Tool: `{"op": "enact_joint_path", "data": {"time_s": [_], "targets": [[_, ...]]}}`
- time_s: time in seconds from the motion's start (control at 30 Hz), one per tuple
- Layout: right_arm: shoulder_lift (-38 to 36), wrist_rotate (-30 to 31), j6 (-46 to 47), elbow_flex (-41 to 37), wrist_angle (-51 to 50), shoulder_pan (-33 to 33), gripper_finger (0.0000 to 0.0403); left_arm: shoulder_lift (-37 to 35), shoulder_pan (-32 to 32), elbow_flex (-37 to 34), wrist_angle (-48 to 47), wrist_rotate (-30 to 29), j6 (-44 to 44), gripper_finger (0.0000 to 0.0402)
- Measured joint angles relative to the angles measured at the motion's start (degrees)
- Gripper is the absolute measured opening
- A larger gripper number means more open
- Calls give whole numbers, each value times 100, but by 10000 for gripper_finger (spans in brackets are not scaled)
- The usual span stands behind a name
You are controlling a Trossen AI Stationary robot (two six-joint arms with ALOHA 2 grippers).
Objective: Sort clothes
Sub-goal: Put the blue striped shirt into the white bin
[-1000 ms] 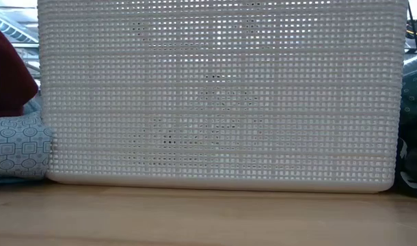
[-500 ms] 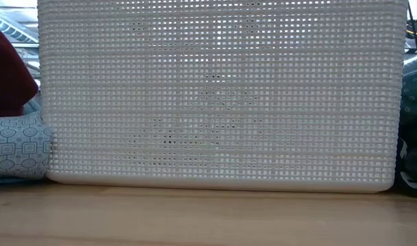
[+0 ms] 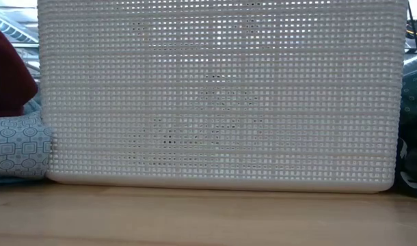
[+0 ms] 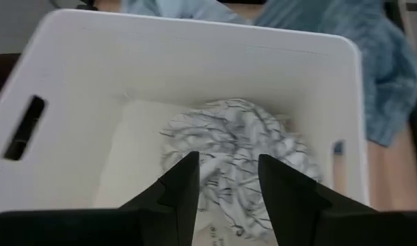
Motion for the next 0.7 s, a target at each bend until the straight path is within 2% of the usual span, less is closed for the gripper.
{"op": "enact_joint_path", "data": {"time_s": [0.2,0.57,0.7], "targets": [[0,755,195,-50,-8,-1,139,0,-217,2,40,-7,57,21],[7,832,414,-873,-37,-11,138,-22,-361,2,331,-127,494,103],[7,1025,433,-1133,54,-55,117,-22,-361,2,724,-260,631,124]]}}
